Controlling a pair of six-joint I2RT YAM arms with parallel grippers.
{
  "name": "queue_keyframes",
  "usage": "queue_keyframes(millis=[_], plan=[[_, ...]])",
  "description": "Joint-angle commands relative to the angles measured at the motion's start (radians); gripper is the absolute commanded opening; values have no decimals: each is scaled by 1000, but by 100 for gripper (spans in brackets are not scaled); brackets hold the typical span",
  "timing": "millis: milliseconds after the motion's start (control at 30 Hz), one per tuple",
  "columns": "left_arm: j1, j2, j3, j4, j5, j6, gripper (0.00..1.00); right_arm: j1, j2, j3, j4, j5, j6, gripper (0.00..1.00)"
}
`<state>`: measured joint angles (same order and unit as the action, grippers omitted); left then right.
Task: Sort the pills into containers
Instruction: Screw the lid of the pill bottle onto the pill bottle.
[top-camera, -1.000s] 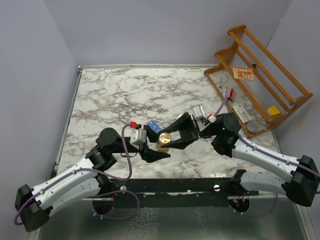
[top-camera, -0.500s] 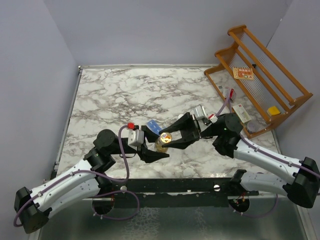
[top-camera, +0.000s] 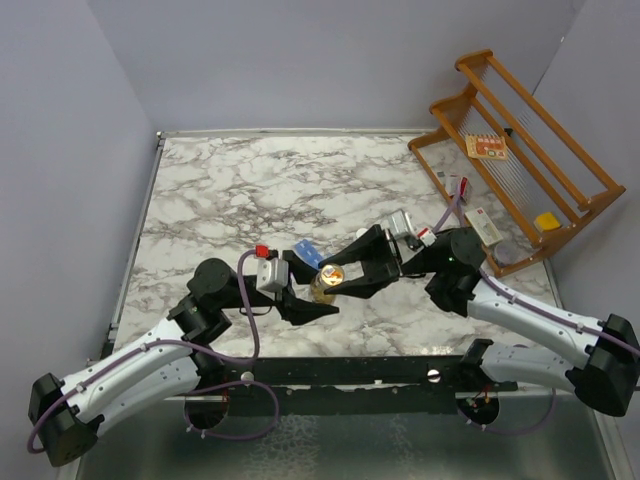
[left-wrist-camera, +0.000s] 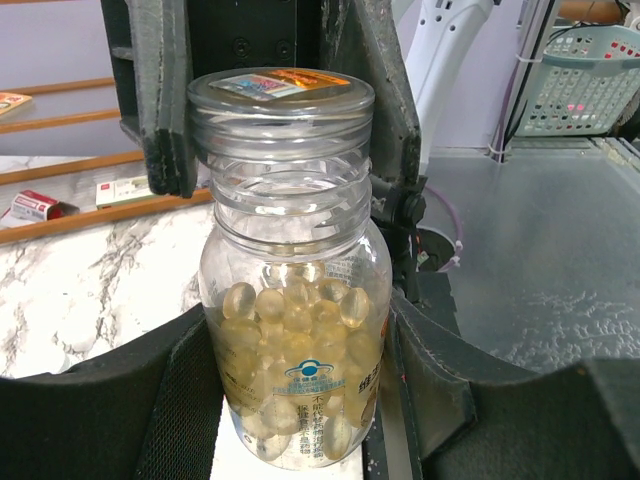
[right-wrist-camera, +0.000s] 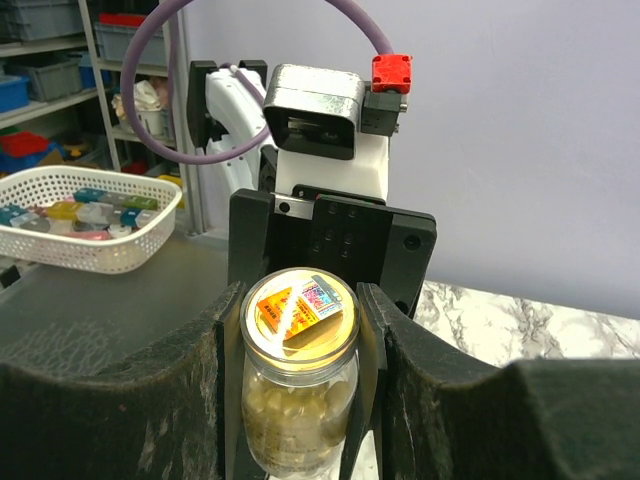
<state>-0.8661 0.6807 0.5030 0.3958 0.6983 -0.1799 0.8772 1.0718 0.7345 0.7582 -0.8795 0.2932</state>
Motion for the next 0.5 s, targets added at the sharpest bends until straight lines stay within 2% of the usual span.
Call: queue_keyframes(millis=[0, 233, 467], plan=[[-5, -2, 19, 49, -16, 11, 0, 5, 36, 13, 33, -4, 26, 1], [-4, -19, 15, 49, -29, 13, 0, 5, 43, 4, 37, -7, 31, 1], [-4, -43, 13, 49, -57, 16, 0, 5, -1, -7, -46, 8, 2, 1]])
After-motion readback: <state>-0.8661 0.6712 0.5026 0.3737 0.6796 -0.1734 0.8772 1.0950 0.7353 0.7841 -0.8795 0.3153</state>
